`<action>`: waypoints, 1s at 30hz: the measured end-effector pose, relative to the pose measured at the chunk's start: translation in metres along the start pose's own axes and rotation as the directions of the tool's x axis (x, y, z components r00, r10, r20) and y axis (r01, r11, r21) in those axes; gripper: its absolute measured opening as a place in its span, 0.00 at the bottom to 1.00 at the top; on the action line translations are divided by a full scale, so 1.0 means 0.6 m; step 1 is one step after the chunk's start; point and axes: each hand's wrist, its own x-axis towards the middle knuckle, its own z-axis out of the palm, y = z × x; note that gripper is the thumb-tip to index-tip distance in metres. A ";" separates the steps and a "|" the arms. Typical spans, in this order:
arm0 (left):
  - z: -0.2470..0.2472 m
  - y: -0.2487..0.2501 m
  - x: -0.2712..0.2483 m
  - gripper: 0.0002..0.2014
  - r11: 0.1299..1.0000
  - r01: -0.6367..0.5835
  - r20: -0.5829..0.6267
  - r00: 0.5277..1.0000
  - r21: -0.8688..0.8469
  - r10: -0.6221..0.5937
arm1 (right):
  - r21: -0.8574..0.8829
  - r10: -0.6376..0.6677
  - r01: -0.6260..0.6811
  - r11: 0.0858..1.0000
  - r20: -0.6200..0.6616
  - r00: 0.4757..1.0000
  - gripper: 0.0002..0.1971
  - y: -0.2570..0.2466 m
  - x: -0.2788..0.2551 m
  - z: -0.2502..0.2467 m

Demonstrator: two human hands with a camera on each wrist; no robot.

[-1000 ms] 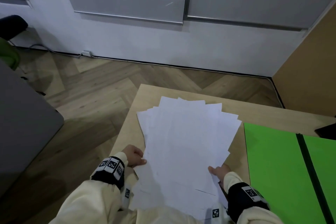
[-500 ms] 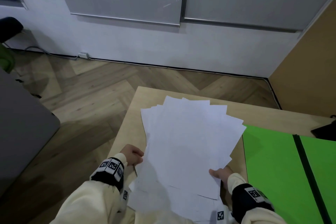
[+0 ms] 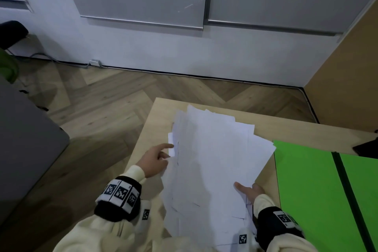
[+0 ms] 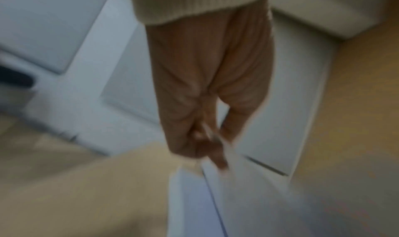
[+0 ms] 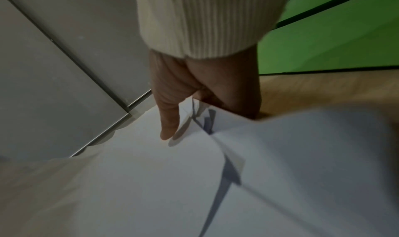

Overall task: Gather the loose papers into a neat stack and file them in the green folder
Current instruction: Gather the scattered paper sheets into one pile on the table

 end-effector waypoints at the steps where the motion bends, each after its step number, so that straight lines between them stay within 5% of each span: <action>1: 0.003 -0.010 0.001 0.22 0.994 0.022 -0.103 0.994 -0.107 -0.033 | -0.017 -0.015 0.015 1.000 0.002 1.000 0.45 0.005 0.000 0.002; 5: 0.020 -0.044 -0.001 0.14 0.987 0.070 -0.383 0.916 -0.141 -0.120 | -0.086 -0.046 0.043 0.995 -0.036 0.998 0.42 0.016 0.004 0.012; 9: 0.010 -0.012 -0.019 0.12 0.993 -0.061 -0.490 0.872 -0.102 0.003 | -0.093 -0.043 0.038 0.995 -0.051 0.998 0.40 0.016 0.000 0.008; 12: -0.006 0.003 -0.024 0.12 0.979 -0.132 -0.448 0.893 -0.154 0.050 | -0.051 -0.027 0.025 0.998 -0.038 0.999 0.38 0.016 0.003 0.004; 16: -0.014 -0.024 -0.011 0.10 0.958 0.185 -0.407 0.875 -0.221 -0.262 | -0.014 -0.025 0.025 1.000 -0.058 0.998 0.36 0.016 0.007 0.002; 20: 0.009 -0.088 0.011 0.14 0.837 0.467 -0.193 0.827 -0.285 -0.527 | 0.032 -0.031 0.033 0.999 -0.045 0.998 0.35 0.010 0.007 0.006; 26: 0.024 -0.065 0.009 0.12 0.882 0.469 -0.246 0.851 -0.045 -0.465 | 0.018 -0.044 0.044 0.999 -0.026 0.999 0.36 0.010 -0.001 0.004; 30: 0.016 -0.055 0.009 0.11 0.911 0.370 -0.263 0.911 0.184 -0.317 | -0.004 -0.048 0.048 0.999 -0.027 0.998 0.33 0.015 -0.001 0.003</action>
